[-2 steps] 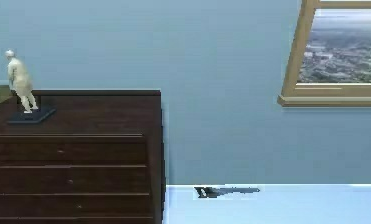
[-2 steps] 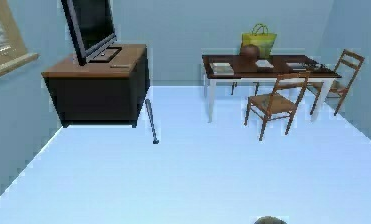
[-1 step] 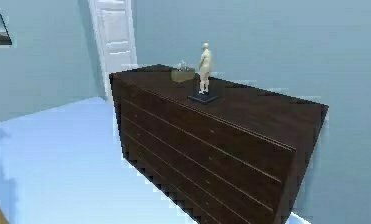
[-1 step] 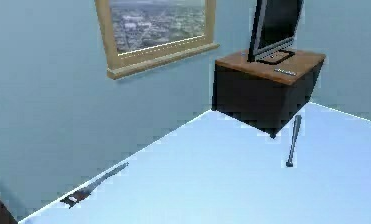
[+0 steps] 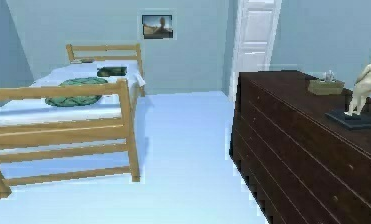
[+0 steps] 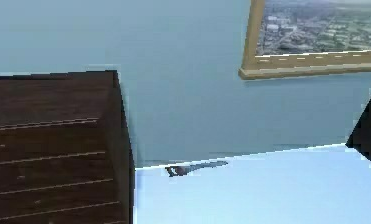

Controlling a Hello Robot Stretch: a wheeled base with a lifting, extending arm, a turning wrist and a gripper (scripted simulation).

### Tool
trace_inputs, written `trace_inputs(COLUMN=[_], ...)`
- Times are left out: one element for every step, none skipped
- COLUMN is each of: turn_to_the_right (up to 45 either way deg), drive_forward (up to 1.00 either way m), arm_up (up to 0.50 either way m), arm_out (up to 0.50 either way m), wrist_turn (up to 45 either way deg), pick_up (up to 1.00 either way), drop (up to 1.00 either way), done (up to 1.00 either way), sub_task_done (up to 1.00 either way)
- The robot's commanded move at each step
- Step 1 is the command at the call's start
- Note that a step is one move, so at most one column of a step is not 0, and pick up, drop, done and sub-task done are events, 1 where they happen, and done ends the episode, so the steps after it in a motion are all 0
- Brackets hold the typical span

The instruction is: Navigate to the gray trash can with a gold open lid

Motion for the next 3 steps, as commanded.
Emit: trace_inputs(turn_to_the_right=[0.0,0.0,33.0], drive_forward=[1.00,0.80,0.00], arm_up=[0.00,0.00,0.00], arm_out=[0.00,0.00,0.00], wrist_turn=[0.0,0.0,0.0], pick_up=[0.00,0.00,0.00], drop=[0.00,0.00,0.00], done=[0.00,0.00,0.00], sub_task_done=[0.00,0.00,0.00])
